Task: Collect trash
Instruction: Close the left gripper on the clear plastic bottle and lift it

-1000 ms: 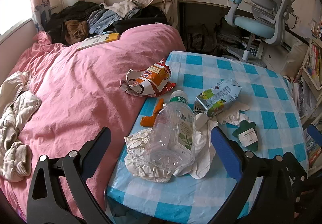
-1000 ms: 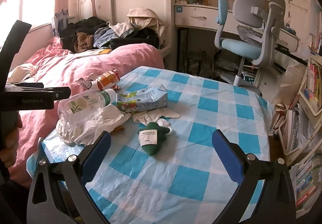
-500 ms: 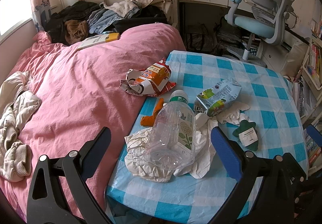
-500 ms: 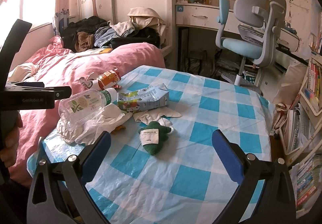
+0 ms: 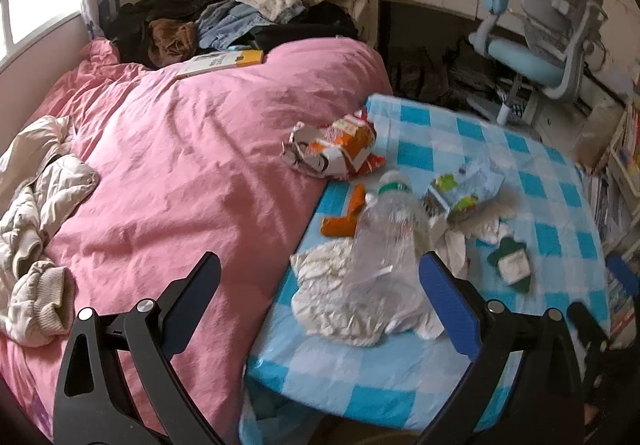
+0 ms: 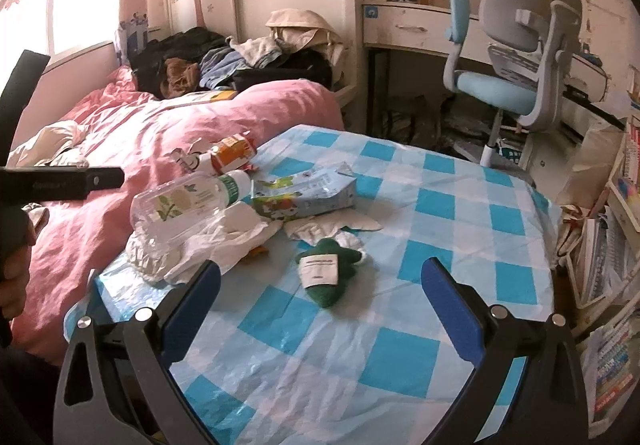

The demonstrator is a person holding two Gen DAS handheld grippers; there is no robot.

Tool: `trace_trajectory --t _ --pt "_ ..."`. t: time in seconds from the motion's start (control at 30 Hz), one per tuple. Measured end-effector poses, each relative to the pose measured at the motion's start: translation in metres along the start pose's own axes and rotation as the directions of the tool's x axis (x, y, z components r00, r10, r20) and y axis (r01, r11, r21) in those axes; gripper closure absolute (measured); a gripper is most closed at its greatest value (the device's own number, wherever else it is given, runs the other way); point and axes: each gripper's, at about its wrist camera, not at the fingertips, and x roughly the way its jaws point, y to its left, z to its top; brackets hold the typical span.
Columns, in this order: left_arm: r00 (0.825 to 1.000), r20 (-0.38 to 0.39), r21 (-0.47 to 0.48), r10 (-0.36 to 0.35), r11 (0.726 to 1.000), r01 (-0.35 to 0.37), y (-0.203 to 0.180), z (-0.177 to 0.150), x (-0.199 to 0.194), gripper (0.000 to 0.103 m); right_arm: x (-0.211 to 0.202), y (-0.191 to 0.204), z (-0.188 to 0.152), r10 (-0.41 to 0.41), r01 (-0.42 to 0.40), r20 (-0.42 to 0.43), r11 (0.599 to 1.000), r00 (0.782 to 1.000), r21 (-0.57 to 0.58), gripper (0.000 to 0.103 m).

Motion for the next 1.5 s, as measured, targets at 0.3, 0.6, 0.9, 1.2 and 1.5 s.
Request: trace_trajectory --t 0.3,0.6,0.9,1.2,1.5 --pt "0.997 -0.066 -0.003 -0.027 1.000 0.027 -0.004 -0.011 0.020 0.007 0.015 0.006 0.000 0.108 -0.104 -0.076 0.993 0.991 0.053 0.006" --pt "0.993 -0.100 0.114 -0.068 0.990 0.079 -0.044 0.007 0.051 0.007 0.034 0.031 -0.006 0.139 -0.137 -0.135 0.990 0.981 0.021 0.007" --pt "0.989 -0.141 0.221 -0.034 0.973 0.065 -0.044 0.021 0.084 0.013 0.055 0.041 -0.004 0.161 -0.155 -0.155 0.986 0.975 0.054 0.007" --pt "0.993 -0.118 0.334 -0.014 0.941 0.053 -0.062 0.023 0.089 0.033 0.083 0.044 -0.005 0.204 -0.178 -0.179 0.972 0.962 0.152 0.010" --pt "0.984 -0.135 0.202 -0.113 0.970 0.139 -0.046 0.033 0.086 0.044 0.100 0.040 -0.008 0.246 -0.196 -0.182 0.947 0.952 0.254 0.042"
